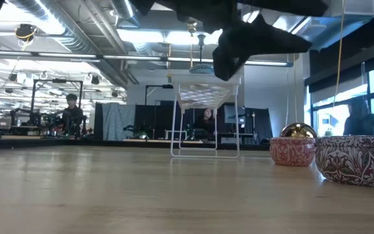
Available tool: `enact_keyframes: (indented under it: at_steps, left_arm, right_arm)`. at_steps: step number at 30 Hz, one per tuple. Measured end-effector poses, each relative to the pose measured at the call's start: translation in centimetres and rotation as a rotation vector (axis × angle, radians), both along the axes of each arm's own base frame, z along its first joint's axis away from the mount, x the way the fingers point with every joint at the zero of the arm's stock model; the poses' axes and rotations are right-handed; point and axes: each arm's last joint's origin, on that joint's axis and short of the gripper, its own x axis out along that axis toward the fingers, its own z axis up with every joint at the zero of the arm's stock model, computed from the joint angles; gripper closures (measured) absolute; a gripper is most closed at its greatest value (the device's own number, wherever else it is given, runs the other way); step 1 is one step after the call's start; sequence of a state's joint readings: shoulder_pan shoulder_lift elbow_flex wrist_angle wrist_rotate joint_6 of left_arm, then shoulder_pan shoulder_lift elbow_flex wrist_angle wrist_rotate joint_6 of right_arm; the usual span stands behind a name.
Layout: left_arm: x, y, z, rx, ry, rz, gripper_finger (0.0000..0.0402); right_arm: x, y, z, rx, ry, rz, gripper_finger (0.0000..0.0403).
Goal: Pick & Place candle stick holders
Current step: Put the red scented candle on the shelf
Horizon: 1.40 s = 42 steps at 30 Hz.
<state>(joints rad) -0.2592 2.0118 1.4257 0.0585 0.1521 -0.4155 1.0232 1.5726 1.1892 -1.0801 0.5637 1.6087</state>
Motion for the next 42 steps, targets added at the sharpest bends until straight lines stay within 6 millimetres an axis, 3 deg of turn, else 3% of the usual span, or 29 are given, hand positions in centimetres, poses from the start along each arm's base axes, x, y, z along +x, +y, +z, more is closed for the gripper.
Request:
enact_keyframes:
  at_steps: [4,9,14,21,27,33,36,42]
  left_arm:
    - [-0.5,-0.2,-0.2,-0.044,0.107,0.014,0.0243]
    - [-1.2,-1.5,-0.8,-0.134,0.198,0.026,0.0256]
    - [-2.9,-3.1,-0.5,-0.063,0.254,0.119,0.0274]
    - [-9.1,-5.5,3.5,0.292,0.294,0.323,0.0315]
    - [-12.9,-8.4,4.2,0.423,0.285,0.355,0.0339]
    - [-16.0,-9.6,2.9,0.469,0.303,0.353,0.0349]
    - [-16.9,-10.0,2.0,0.335,0.228,0.370,0.0352]
    - [-19.2,-11.2,-1.8,0.107,0.178,0.401,0.0352]
  right_arm:
    - [1.4,-0.7,-0.9,0.009,0.004,-0.002,0.0250]
    - [4.7,-1.1,-1.5,0.068,-0.014,0.088,0.0184]
    - [6.6,-2.2,-2.0,0.081,0.033,0.126,0.0120]
    - [8.5,-4.2,-2.4,0.178,0.089,0.002,0.0078]
    - [10.6,-5.9,-3.9,0.365,0.206,-0.161,0.0075]
    - [12.0,-6.6,-4.8,0.351,0.197,-0.100,0.0075]
    - [12.4,-6.4,-5.2,0.301,0.201,0.031,0.0075]
    - [12.2,-5.4,-6.3,0.182,0.242,0.284,0.0075]
